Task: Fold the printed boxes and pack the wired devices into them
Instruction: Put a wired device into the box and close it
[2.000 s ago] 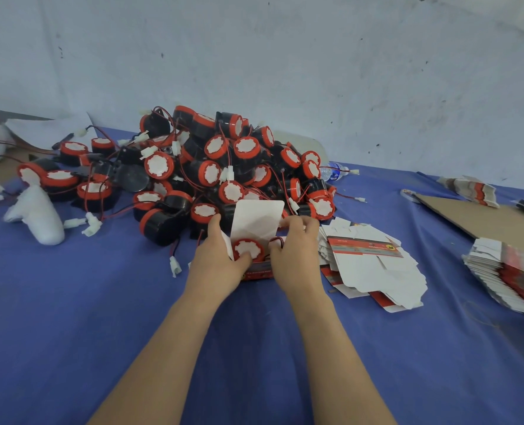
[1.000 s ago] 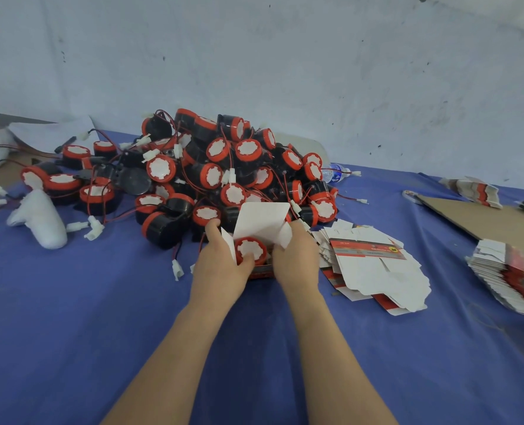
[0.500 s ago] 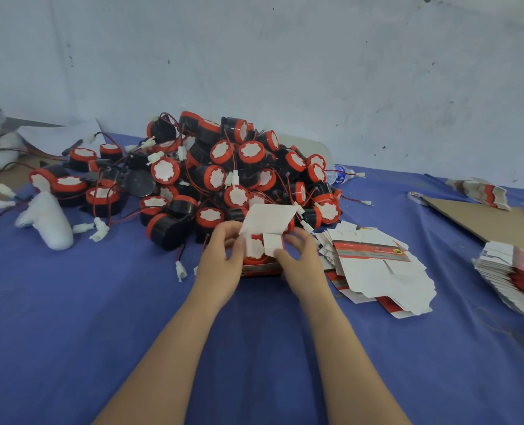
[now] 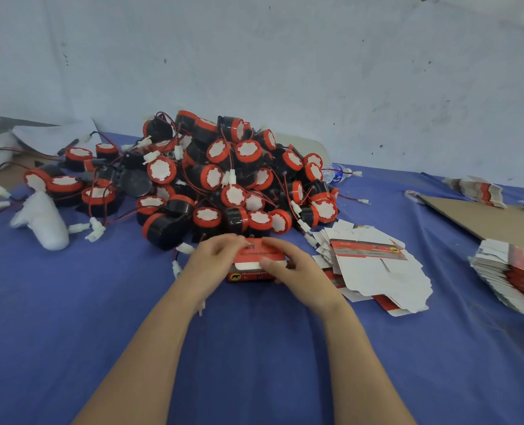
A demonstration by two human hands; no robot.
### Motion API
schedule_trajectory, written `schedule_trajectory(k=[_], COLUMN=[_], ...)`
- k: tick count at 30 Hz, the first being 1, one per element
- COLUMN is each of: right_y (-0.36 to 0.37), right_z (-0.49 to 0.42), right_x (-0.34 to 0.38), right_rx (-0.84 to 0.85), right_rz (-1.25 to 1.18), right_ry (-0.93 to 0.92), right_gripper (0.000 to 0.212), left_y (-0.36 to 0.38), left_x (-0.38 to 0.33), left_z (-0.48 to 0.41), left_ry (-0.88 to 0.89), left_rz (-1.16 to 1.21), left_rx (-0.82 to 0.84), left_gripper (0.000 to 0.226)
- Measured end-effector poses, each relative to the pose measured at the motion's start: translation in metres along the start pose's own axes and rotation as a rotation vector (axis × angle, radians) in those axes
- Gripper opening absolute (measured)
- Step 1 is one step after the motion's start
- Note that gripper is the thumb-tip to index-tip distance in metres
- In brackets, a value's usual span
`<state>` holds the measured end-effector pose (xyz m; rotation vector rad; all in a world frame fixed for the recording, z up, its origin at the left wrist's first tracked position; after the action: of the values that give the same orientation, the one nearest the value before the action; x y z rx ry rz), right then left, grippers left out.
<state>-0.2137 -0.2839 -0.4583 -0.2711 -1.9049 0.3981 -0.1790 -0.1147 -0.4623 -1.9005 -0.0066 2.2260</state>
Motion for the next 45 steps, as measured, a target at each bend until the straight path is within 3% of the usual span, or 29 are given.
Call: schedule_trajectory(k=[2,4,9,12,19,27,31,35,40,45], right_y=[0.002,0.002,0.001,0.002,0.004,0.013,0.017,0.02,0.022,0.015], right_z=[0.0,0.0,-0.001,-0.002,-0.002,-0.004,-0.004,-0.005,-0.005,-0.005], right_x=[0.0,0.0,0.001,0.001,0.005,0.003,0.004,0.003,0.004,0.007], right_rx=[-0.063,-0.121,-0.204,-0.155,0.004,-0.114,-0.107,-0.165,-0.26,-0.333], right_rz=[0.041,0.059,0.098,0.047,-0.047,-0.189,-0.251,-0.295,-0.263,-0.483], right_ry=[-0.029,-0.05,-0.085,-0.073,0.022,0.18,0.208,0.184,0.09,0.026], right_gripper=[0.043,0.043,0.028,0.022,0.027,0.055,0.022,0.025,0.033,0.038], left_y=[0.001,0.002,0.002,0.005,0.006,0.011,0.025,0.019,0.016,0.019], left_x=[0.002,0.003,-0.003,-0.004,-0.005,-0.005,-0.009,-0.006,-0.004,-0.009], left_z=[0.002,0.002,0.003,0.005,0.007,0.004,0.009,0.01,0.013,0.014], left_ry=[0.125,0.193,0.312,0.349,0.281,0.03,-0.148,-0.149,-0.051,0.038], left_rz=[-0.236,-0.316,-0.382,-0.43,-0.351,-0.087,0.126,0.067,-0.134,0.045], left_rx=[0.01,-0.017,-0.131,-0.132,-0.055,-0.073,-0.097,0.049,0.067,0.054], left_gripper=[0.024,0.039,0.035,0.029,0.028,0.015,0.043,0.036,0.082,0.075])
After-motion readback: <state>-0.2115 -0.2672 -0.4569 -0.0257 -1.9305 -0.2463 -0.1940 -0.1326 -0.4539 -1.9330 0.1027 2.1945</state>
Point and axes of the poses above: each hand's wrist, its own z-axis away from the middle knuckle, its own y-axis out of the palm, x = y × z, the point moved 2 cm from there along -z, towards the middle knuckle, and after that the axes turned 14 degrees about -y, right-handed, at the moved point
